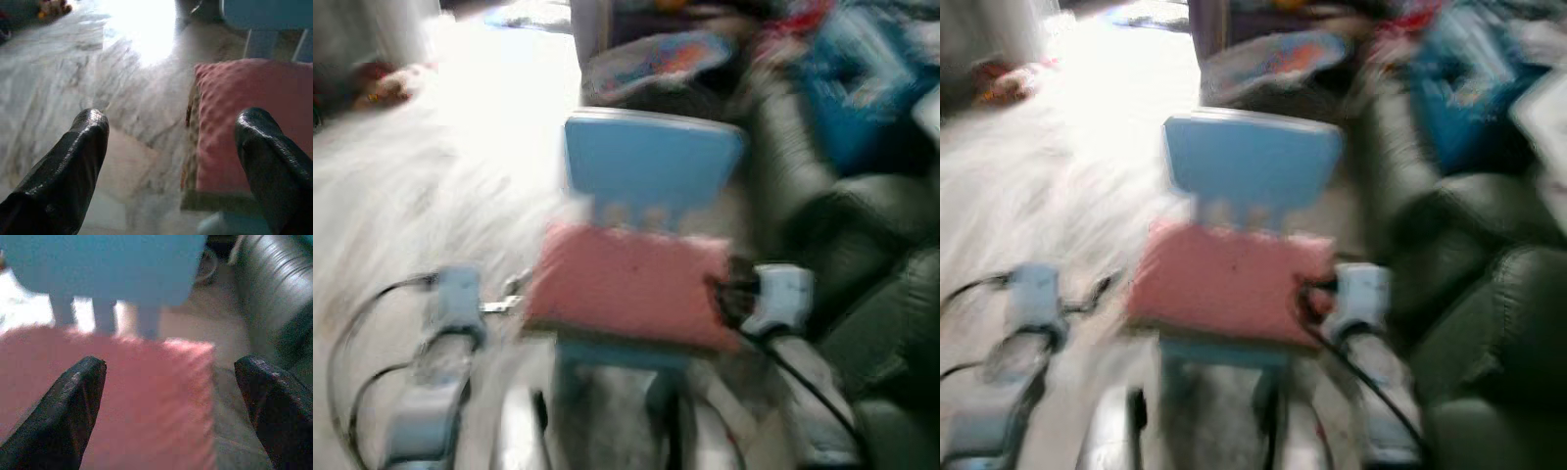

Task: Move the pillow to the sofa

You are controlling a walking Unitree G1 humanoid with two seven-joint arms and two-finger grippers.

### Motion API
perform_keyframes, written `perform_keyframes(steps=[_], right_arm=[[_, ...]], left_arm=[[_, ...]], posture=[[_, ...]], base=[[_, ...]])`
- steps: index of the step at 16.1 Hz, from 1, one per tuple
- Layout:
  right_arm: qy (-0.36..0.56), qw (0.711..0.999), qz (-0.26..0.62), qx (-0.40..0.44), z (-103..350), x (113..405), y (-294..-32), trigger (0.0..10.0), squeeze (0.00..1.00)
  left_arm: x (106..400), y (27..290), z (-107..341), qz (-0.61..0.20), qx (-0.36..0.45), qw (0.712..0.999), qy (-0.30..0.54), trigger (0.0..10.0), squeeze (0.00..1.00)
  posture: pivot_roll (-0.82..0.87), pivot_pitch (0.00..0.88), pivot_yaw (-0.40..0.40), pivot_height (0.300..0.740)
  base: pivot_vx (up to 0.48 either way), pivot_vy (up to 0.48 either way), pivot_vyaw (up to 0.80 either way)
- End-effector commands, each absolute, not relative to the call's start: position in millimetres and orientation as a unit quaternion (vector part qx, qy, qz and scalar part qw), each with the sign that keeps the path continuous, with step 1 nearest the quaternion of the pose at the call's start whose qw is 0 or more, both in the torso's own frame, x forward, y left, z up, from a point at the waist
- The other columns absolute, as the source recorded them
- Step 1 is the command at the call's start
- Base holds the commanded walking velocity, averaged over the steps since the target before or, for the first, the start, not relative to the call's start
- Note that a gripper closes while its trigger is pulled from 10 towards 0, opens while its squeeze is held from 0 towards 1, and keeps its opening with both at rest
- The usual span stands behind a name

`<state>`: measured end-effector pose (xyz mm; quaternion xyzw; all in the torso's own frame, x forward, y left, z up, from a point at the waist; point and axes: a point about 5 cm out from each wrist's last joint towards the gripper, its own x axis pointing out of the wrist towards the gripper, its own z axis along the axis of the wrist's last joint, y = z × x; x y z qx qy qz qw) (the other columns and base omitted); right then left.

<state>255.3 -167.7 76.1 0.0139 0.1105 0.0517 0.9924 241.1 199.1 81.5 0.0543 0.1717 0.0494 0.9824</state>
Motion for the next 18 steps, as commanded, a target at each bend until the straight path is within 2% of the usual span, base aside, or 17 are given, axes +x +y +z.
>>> perform_keyframes(steps=[1,6,9,11,15,18], right_arm=[[0.136,0.991,0.016,0.002,66,246,-190,10.0,0.0],[0.14,0.99,0.017,0.001,66,245,-190,10.0,0.0],[0.181,0.983,0.023,0.012,60,244,-191,10.0,0.0],[0.22,0.975,0.035,0.01,61,251,-202,10.0,0.0],[0.264,0.962,0.067,0.009,59,268,-213,10.0,0.0],[0.321,0.939,0.117,0.041,47,281,-193,10.0,0.0]], left_arm=[[245,182,84,0.024,0.049,0.985,0.166,10.0,0.0],[243,183,79,0.016,0.055,0.981,0.188,10.0,0.0],[240,189,72,0.012,0.079,0.967,0.24,10.0,0.0],[237,200,60,-0.019,0.085,0.949,0.303,10.0,0.0],[256,231,61,0.01,0.092,0.941,0.326,10.0,0.0],[279,234,64,0.01,0.086,0.943,0.323,10.0,0.0]], posture=[[0.0,0.0,-0.058,0.565],[0.01,0.0,-0.06,0.565],[0.01,0.0,-0.061,0.565],[0.01,0.0,-0.058,0.565],[0.01,0.023,-0.054,0.565],[0.01,0.094,-0.047,0.565]], base=[[0.0,0.0,0.0],[0.0,0.0,0.0],[0.0,0.0,0.0],[0.0,0.0,0.0],[0.0,0.0,0.0],[0.0,0.0,0.0]])
